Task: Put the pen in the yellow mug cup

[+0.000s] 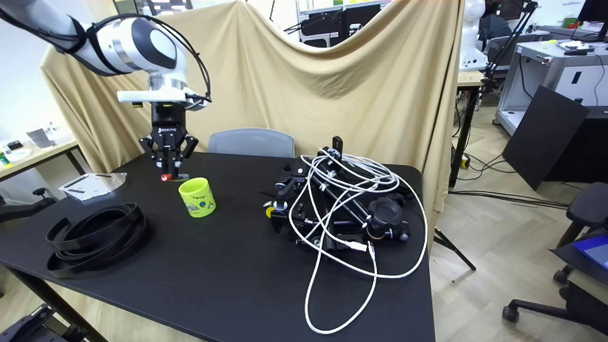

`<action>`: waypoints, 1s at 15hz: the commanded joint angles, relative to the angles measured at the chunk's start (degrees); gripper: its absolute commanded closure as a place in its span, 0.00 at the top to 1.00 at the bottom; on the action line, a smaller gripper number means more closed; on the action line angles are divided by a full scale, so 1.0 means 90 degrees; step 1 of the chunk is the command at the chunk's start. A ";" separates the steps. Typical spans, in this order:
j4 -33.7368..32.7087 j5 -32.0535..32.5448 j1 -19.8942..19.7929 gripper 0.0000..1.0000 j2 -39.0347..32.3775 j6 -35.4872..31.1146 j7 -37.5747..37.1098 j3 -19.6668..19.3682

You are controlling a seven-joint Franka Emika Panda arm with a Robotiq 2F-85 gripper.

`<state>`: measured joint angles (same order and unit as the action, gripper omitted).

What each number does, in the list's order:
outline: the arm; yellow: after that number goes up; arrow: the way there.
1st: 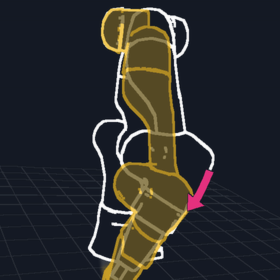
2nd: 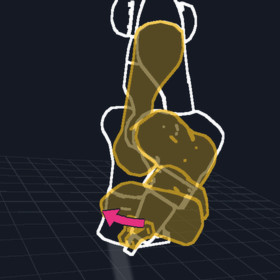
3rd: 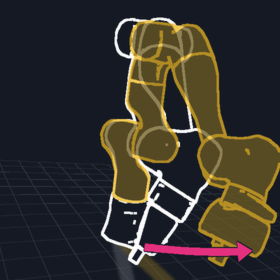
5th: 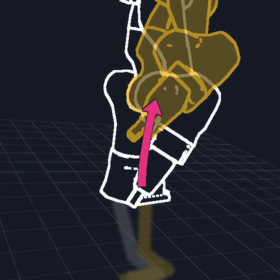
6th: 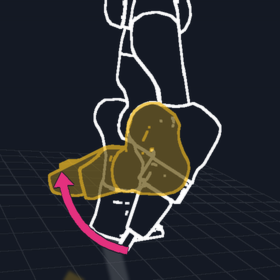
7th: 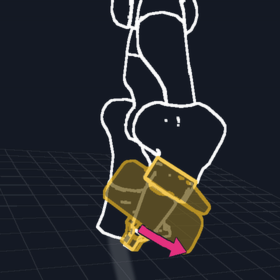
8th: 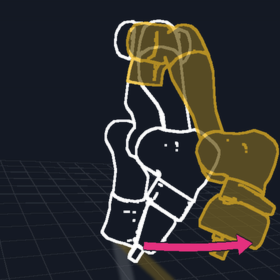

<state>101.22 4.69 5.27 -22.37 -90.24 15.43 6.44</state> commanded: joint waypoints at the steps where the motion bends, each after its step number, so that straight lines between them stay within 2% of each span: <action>1: -0.0499 0.0112 0.0039 0.05 -0.0408 0.0624 0.0071 0.0014; 7: -0.1264 0.0406 0.0170 0.05 -0.0992 0.1258 0.0088 0.0036; 15: -0.2275 0.0717 0.0370 0.05 -0.1776 0.1478 0.0364 0.0117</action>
<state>86.62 9.82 8.04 -34.73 -80.06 17.66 7.25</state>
